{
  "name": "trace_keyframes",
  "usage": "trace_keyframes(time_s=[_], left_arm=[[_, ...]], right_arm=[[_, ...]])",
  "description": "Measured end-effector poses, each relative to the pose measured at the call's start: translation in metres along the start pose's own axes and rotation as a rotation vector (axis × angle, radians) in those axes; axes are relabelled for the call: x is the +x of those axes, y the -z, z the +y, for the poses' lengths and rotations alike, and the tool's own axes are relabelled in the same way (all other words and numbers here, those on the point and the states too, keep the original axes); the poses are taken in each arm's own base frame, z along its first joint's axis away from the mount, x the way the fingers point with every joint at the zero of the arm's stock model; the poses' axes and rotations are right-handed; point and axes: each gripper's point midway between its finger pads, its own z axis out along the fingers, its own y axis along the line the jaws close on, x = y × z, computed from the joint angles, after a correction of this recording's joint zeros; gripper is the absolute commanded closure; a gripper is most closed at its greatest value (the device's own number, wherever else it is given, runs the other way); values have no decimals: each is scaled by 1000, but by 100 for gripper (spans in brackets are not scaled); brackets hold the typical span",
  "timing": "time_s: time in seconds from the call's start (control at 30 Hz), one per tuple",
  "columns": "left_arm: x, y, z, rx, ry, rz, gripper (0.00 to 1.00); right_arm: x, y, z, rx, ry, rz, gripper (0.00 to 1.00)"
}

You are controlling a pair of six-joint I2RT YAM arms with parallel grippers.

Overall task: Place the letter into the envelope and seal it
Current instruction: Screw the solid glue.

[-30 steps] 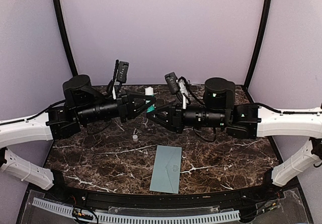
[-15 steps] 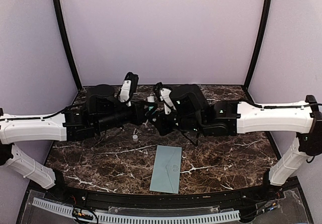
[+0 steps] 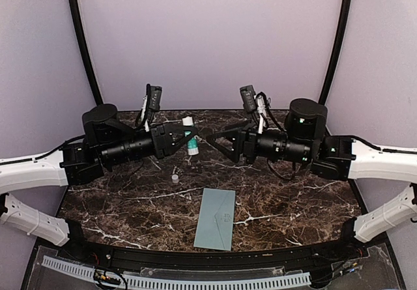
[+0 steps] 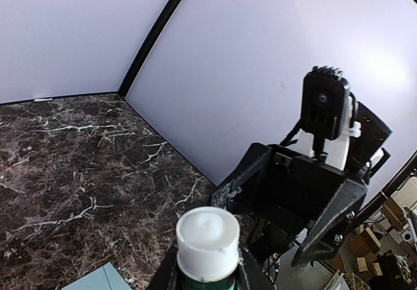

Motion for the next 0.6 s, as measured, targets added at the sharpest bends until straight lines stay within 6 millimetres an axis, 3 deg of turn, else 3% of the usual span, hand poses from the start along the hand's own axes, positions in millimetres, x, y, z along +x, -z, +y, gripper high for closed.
trace_keyframes(time_s=[0.1,0.33,0.5,0.6], left_arm=[[-5,8,-14,92,-5,-11,100],[2,19,-56,352,-20,15,100],[-2,27,-78,480,-40,13,100],[-1,29,-84,512,-49,17,100]], right_arm=[[-4,9,10,-132,-23,-30,32],[21,5,49,-413,-44,52,39],[34,3,73,-515,-37,100,53],[31,5,81,-554,-29,90,56]])
